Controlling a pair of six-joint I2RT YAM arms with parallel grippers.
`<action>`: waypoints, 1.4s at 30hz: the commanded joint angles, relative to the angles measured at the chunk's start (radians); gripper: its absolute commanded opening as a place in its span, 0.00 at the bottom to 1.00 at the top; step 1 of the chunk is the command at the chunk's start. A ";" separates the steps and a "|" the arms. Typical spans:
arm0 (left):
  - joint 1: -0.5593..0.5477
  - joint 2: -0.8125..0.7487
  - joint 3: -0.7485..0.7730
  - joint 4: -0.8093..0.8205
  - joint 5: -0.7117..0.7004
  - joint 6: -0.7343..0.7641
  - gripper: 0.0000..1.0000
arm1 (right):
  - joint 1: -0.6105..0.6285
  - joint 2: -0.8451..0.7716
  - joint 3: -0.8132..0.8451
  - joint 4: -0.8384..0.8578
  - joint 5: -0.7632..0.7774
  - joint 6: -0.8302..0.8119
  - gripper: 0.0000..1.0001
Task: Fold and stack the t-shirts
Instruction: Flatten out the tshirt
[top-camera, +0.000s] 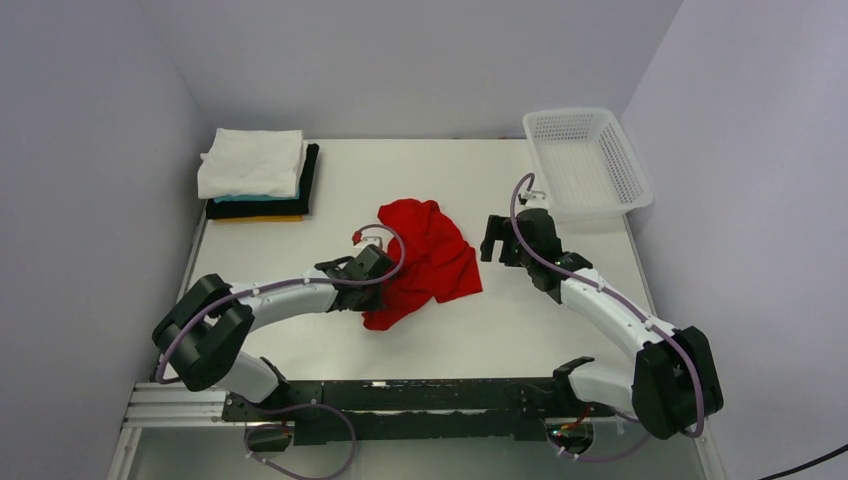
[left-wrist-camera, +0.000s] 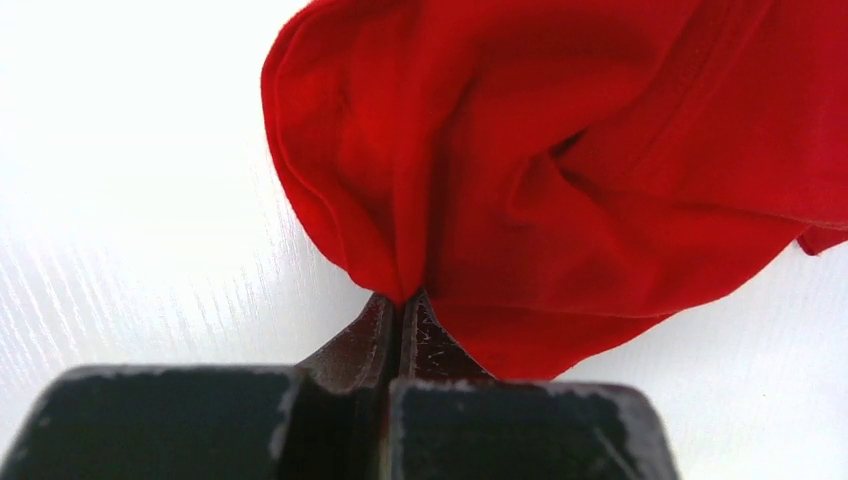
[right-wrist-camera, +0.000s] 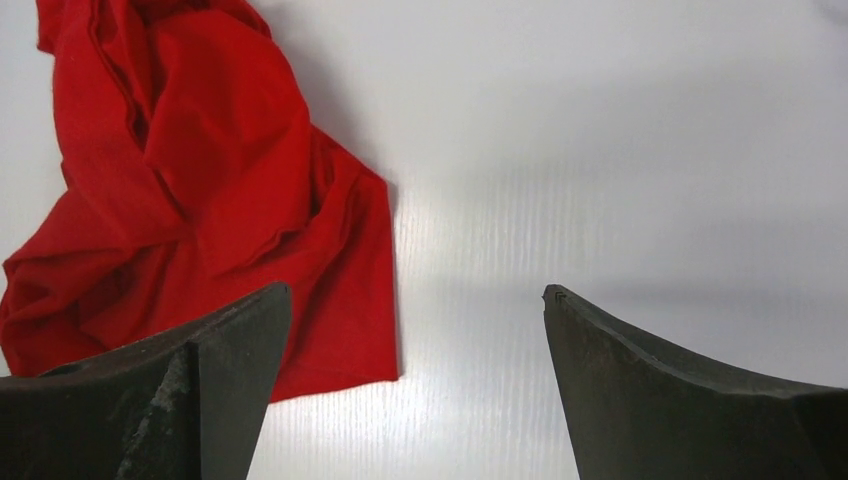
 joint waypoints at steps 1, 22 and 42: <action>-0.005 -0.052 -0.045 -0.015 0.000 -0.028 0.00 | -0.001 0.042 0.017 -0.100 -0.062 0.085 0.96; -0.005 -0.262 -0.163 0.163 0.092 -0.023 0.00 | 0.196 0.470 0.177 -0.173 -0.089 0.208 0.66; 0.335 -0.367 -0.147 0.151 0.035 -0.046 0.00 | -0.020 0.300 0.152 -0.313 0.158 0.185 0.00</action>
